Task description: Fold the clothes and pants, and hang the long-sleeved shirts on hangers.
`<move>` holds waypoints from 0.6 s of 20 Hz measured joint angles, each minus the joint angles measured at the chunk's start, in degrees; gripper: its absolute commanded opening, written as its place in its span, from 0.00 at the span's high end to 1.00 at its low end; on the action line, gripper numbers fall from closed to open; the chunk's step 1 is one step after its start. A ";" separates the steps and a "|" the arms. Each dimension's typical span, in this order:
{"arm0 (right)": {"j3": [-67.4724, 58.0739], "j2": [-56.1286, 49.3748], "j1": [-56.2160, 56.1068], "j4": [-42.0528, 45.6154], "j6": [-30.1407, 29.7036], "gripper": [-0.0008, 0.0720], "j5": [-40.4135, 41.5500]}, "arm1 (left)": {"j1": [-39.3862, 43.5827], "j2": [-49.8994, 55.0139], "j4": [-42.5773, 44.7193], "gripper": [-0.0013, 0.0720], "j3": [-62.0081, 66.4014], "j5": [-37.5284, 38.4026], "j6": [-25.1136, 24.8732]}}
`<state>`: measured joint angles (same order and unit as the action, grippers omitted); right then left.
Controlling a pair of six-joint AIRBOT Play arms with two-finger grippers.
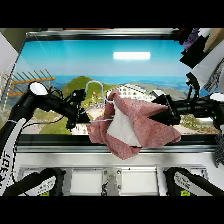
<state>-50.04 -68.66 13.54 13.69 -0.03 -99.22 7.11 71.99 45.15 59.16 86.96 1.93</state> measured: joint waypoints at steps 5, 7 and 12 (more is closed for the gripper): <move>0.00 0.00 0.00 0.00 0.00 0.76 0.17 | 0.00 0.00 -0.04 0.96 0.00 -0.04 0.00; -0.02 0.00 0.00 -0.04 -0.98 0.96 0.44 | 0.00 0.02 -0.07 0.96 -0.02 0.87 0.22; 0.04 -0.02 -0.02 -0.07 -0.42 0.96 0.42 | 0.02 0.02 0.04 0.96 -0.04 0.17 0.13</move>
<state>-50.00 -68.69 13.52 13.63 -0.45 -98.80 7.14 72.01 45.19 59.11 87.13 2.07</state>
